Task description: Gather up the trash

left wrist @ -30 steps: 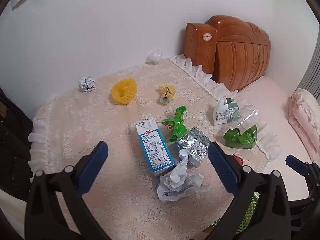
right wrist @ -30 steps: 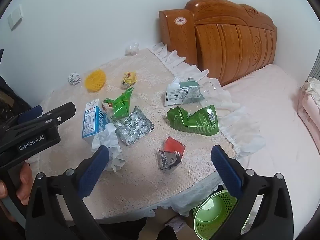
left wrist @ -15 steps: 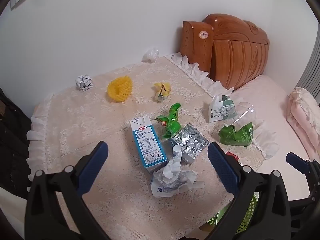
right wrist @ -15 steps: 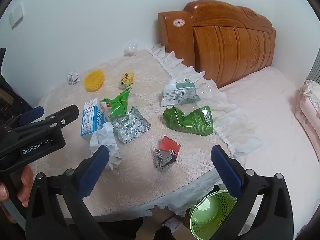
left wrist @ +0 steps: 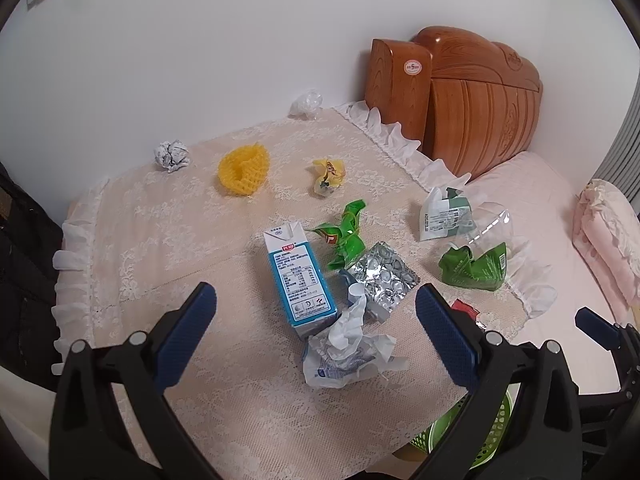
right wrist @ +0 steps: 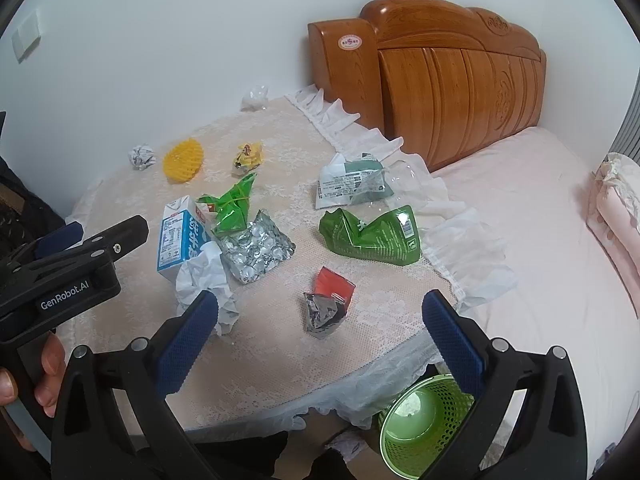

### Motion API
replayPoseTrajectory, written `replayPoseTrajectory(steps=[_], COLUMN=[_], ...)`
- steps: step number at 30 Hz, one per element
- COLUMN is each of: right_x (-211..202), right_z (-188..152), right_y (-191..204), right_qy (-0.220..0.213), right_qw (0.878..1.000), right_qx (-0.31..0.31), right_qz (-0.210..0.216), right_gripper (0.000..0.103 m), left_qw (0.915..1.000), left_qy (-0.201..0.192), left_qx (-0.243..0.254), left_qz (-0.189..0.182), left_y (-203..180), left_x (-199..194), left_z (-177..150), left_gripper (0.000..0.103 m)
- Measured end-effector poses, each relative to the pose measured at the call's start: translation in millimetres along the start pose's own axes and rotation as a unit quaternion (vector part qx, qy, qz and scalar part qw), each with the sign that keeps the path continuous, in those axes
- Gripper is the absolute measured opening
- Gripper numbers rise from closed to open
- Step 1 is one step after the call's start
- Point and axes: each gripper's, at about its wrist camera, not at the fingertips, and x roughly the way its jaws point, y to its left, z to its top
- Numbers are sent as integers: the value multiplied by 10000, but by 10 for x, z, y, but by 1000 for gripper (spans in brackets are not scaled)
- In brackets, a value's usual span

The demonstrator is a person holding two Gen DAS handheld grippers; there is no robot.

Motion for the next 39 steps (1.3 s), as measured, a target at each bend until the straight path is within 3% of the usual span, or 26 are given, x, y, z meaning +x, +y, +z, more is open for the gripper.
replayPoseTrajectory(steps=[39], right_x=[29], right_z=[-46], right_y=[16], right_qy=[73], right_qw=[9999], right_qx=[95], right_qz=[-8], right_gripper=[101], left_qw=[9999], left_qy=[104], left_qx=[-107], left_qz=[7], left_y=[107], left_x=[43], left_z=[-77], left_gripper=[95])
